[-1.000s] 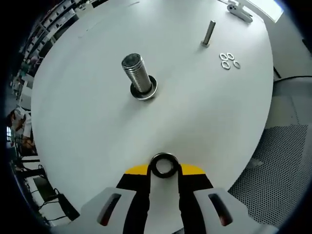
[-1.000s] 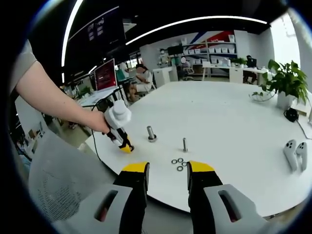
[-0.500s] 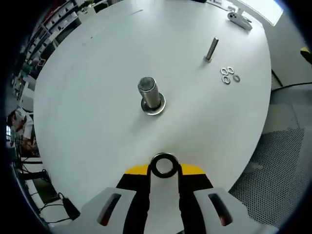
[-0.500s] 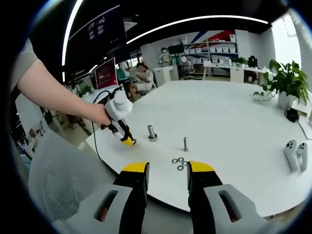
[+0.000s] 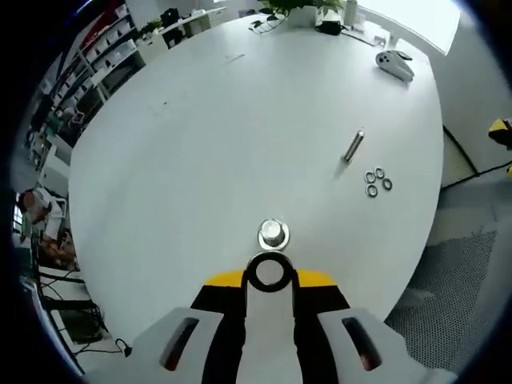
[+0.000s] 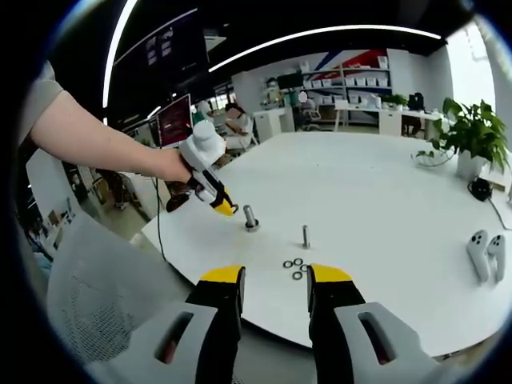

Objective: Place the washer onto the threaded stud by aligning its center hole with the stud, sliding it down to the base, and recovering from edge contact or off-axis alignment until the washer reaches the visible bottom stop.

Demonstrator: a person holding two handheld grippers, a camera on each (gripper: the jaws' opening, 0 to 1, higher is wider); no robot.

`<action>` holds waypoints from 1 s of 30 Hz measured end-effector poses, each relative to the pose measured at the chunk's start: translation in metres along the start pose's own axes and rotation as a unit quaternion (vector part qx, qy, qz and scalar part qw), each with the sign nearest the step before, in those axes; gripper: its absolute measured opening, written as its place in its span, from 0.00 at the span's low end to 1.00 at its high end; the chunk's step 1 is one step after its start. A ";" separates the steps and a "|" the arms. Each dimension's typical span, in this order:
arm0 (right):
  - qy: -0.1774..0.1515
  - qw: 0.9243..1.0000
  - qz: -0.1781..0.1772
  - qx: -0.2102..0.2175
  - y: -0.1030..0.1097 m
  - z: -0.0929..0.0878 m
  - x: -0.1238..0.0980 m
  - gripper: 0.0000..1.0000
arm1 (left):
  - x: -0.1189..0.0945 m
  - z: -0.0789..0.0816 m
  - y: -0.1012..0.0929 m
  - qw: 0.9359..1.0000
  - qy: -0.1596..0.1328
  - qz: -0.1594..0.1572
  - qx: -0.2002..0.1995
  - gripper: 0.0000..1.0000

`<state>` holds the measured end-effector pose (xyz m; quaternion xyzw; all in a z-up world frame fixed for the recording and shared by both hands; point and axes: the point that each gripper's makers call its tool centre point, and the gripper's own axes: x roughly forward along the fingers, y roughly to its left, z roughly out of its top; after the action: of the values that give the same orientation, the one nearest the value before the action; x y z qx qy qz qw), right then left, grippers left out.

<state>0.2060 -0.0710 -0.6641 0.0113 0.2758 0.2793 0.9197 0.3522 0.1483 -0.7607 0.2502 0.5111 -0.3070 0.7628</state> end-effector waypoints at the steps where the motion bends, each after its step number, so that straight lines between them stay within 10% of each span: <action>1: 0.000 1.000 0.000 0.000 0.000 0.000 0.000 0.33 | -0.001 0.004 0.002 1.000 -0.008 0.001 -0.005 0.19; 30: -0.001 1.000 0.003 0.000 0.001 0.000 0.000 0.33 | 0.018 0.022 -0.004 0.999 0.015 -0.006 0.040 0.19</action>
<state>0.2054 -0.0699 -0.6636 0.0123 0.2747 0.2821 0.9192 0.3681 0.1265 -0.7704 0.2819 0.5111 -0.3283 0.7427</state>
